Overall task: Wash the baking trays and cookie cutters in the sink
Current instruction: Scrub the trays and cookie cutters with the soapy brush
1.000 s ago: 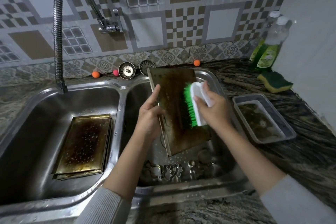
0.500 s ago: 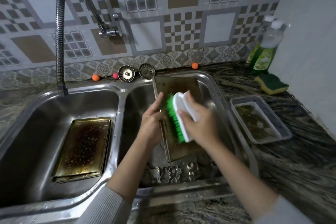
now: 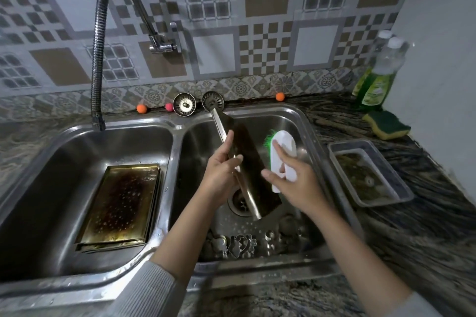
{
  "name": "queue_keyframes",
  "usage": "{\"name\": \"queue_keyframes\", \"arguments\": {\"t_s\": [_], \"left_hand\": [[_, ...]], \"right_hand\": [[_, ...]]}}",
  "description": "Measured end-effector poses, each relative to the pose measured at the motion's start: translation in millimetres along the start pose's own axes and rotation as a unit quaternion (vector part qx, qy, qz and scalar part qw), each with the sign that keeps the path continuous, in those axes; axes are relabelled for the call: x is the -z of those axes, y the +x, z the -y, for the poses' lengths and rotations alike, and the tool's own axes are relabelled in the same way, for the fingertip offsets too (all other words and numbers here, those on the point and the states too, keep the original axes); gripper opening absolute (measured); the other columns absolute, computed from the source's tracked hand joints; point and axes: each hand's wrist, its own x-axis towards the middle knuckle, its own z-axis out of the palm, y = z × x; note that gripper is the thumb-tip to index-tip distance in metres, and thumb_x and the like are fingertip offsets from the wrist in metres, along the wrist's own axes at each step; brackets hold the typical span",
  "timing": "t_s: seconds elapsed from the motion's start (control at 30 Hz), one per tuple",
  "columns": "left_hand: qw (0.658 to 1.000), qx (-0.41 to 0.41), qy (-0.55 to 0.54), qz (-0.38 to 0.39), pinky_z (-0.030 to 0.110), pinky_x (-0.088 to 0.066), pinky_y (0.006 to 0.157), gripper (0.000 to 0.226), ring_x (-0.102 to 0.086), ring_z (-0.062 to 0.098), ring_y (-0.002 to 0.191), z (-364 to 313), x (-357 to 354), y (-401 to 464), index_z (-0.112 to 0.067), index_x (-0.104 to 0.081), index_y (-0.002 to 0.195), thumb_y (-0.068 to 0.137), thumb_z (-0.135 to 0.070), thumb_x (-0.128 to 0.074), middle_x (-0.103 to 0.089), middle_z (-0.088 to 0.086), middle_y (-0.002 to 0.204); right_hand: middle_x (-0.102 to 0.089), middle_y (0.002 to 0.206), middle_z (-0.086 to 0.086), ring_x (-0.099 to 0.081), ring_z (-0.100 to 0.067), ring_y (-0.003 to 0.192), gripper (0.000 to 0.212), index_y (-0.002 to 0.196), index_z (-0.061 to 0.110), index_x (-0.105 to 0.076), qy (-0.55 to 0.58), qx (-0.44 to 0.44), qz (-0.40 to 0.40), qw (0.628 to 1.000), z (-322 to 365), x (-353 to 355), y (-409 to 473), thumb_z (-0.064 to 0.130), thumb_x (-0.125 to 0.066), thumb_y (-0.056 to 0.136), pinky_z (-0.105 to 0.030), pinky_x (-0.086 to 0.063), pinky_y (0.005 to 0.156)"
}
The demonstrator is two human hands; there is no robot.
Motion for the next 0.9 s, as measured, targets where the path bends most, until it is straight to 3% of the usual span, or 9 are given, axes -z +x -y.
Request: {"name": "queue_keyframes", "arguments": {"t_s": [0.07, 0.13, 0.2, 0.27, 0.4, 0.6, 0.7, 0.8, 0.9], "left_hand": [[0.999, 0.019, 0.01, 0.026, 0.034, -0.057, 0.065, 0.057, -0.056, 0.018, 0.116, -4.7, -7.9, 1.0, -0.032, -0.026, 0.149, 0.099, -0.011, -0.045, -0.039, -0.002, 0.148], [0.997, 0.032, 0.043, 0.047, 0.047, -0.055, 0.084, 0.059, -0.039, 0.026, 0.136, -6.3, -13.5, 2.2, -0.033, -0.017, 0.151, 0.099, -0.03, -0.045, -0.019, 0.001, 0.158], [0.994, 0.053, 0.056, 0.075, 0.053, -0.051, 0.091, 0.059, -0.051, 0.029, 0.126, -8.6, -17.2, 2.3, -0.034, -0.018, 0.15, 0.097, -0.045, -0.042, -0.031, 0.009, 0.153], [0.992, 0.065, 0.053, 0.091, 0.047, -0.055, 0.084, 0.048, -0.064, 0.026, 0.107, -11.6, -19.1, 2.5, -0.031, -0.031, 0.141, 0.097, -0.052, -0.034, -0.053, 0.008, 0.134], [0.989, 0.094, 0.031, 0.111, 0.051, -0.05, 0.092, 0.068, -0.047, 0.028, 0.13, -11.5, -16.1, 12.1, -0.033, -0.017, 0.151, 0.091, -0.063, -0.032, -0.022, -0.003, 0.157], [0.987, 0.102, 0.045, 0.118, 0.045, -0.05, 0.089, 0.075, -0.041, 0.03, 0.133, -16.5, -21.0, 22.9, -0.032, -0.024, 0.15, 0.086, -0.071, -0.032, -0.03, 0.006, 0.154], [0.983, 0.096, 0.079, 0.136, 0.051, -0.031, 0.109, 0.076, -0.033, 0.031, 0.138, -16.4, -17.1, 32.1, -0.037, -0.03, 0.147, 0.081, -0.075, -0.03, -0.029, 0.002, 0.156], [0.981, 0.058, 0.122, 0.138, 0.054, -0.007, 0.117, 0.069, -0.019, 0.028, 0.145, -11.9, -14.2, 33.1, -0.033, -0.033, 0.146, 0.089, -0.07, -0.023, -0.022, -0.002, 0.158], [0.978, -0.026, 0.207, -0.014, 0.033, -0.029, 0.109, 0.05, -0.04, 0.02, 0.135, 3.5, -2.7, 23.8, -0.018, -0.052, 0.135, 0.099, -0.048, -0.035, -0.049, 0.001, 0.142]], "right_hand": [[-0.051, 0.112, 0.008, -0.054, 0.003, 0.096, 0.071, 0.13, 0.05, -0.042, 0.005, 0.006, 0.037, 0.999, -2.8, -9.3, -4.0, 0.033, -0.079, 0.072, -0.001, -0.039, 0.082], [-0.047, 0.131, 0.005, -0.049, 0.001, 0.119, 0.073, 0.126, 0.053, -0.045, 0.01, 0.015, 0.059, 0.998, -6.5, -14.8, -4.2, 0.042, -0.081, 0.064, -0.004, -0.035, 0.093], [-0.047, 0.132, 0.004, -0.048, -0.004, 0.122, 0.07, 0.123, 0.05, -0.05, 0.014, 0.007, 0.061, 0.998, -10.2, -18.1, -2.9, 0.036, -0.085, 0.064, -0.016, -0.037, 0.101], [-0.051, 0.126, 0.002, -0.05, -0.007, 0.12, 0.06, 0.121, 0.036, -0.06, 0.015, -0.005, 0.037, 0.999, -14.9, -20.5, 0.5, 0.016, -0.083, 0.069, -0.026, -0.041, 0.104], [-0.052, 0.123, 0.005, -0.053, -0.006, 0.117, 0.046, 0.113, 0.028, -0.069, 0.004, -0.006, 0.006, 1.0, -13.5, -24.9, 4.2, 0.007, -0.074, 0.072, -0.009, -0.04, 0.093], [-0.055, 0.118, 0.001, -0.056, 0.002, 0.099, 0.04, 0.111, 0.022, -0.071, -0.068, 0.046, -0.047, 0.996, -6.0, -26.4, 4.8, 0.01, -0.071, 0.073, -0.009, -0.049, 0.081], [-0.051, 0.115, 0.0, -0.054, 0.015, 0.09, 0.036, 0.109, 0.016, -0.072, -0.076, 0.065, -0.07, 0.993, -2.5, -20.2, 7.5, 0.004, -0.067, 0.075, -0.002, -0.045, 0.074], [-0.052, 0.119, -0.009, -0.057, 0.002, 0.092, 0.036, 0.109, 0.015, -0.071, -0.049, 0.044, -0.104, 0.992, -4.1, -11.9, 12.6, -0.001, -0.063, 0.078, -0.002, -0.044, 0.076], [-0.053, 0.113, -0.012, -0.058, -0.005, 0.083, 0.037, 0.111, 0.015, -0.071, 0.007, -0.005, -0.127, 0.992, -7.4, -3.4, 15.2, -0.004, -0.06, 0.081, -0.011, -0.048, 0.075]]}}
